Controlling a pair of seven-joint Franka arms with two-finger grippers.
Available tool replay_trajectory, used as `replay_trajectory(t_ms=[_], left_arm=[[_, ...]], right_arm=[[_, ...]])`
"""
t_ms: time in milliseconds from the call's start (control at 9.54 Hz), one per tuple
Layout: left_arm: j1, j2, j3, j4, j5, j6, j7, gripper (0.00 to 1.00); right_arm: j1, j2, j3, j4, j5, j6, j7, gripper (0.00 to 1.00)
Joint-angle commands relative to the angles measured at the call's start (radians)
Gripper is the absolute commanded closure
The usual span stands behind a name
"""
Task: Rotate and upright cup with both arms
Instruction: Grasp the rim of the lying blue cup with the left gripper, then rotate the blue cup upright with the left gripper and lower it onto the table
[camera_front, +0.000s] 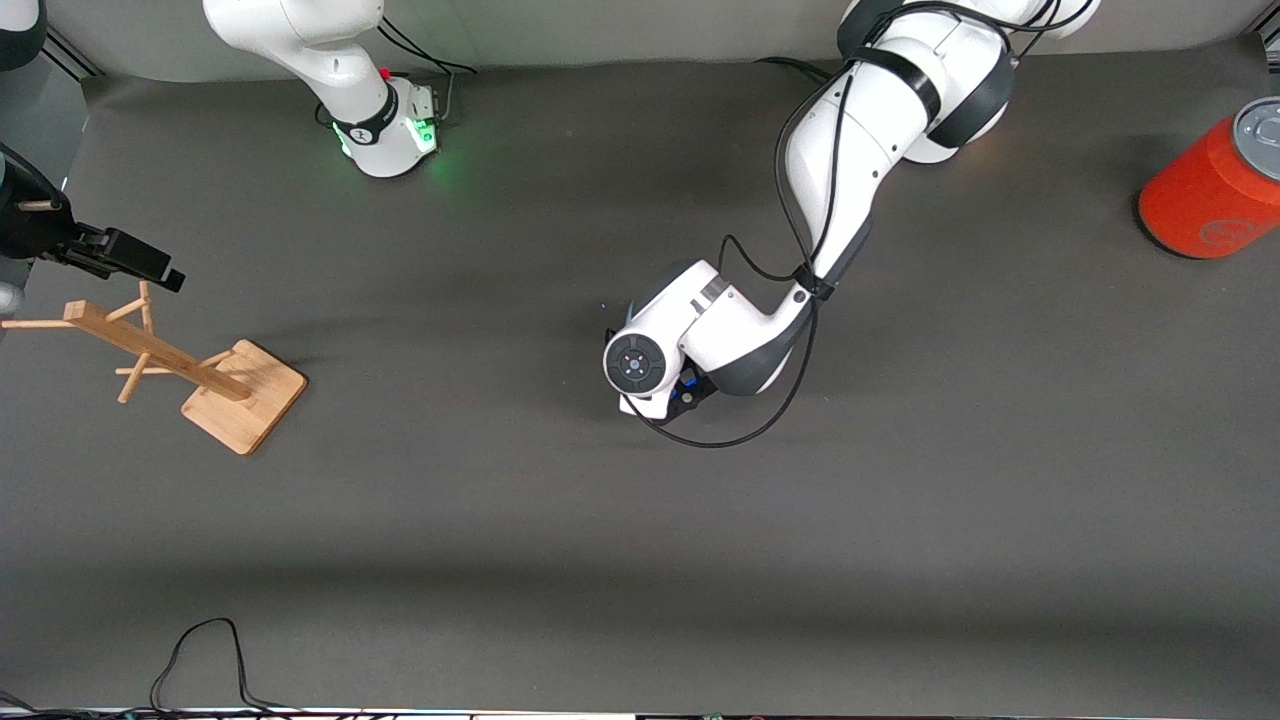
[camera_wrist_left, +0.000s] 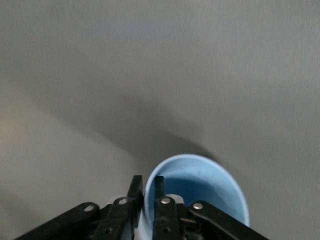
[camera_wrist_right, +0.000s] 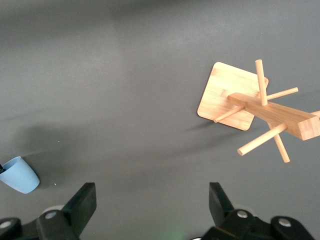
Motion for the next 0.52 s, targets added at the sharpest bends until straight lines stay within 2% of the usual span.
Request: replay_trajectory(t_ms=[0,210,419], left_arm=[[-0.004,-0.002,0.004,0.036,-0.014,-0.012,0.024,1.00],[-0.017,-0.035,0.004,0.041,0.018,-0.004,0.020,1.00],[-0.046,-0.083,0.001,0.044,0.200,-0.010,0.033,1.00]], right_arm=[[0.006,-0.026,-0.007,-0.012,0.014,0.022,-0.029,0.00],[0.006,-0.022,-0.007,-0.016,0.010,0.024,-0.034,0.00],[0.008,-0.018,-0.004,-0.019,0.011,0.026,-0.032,0.00]])
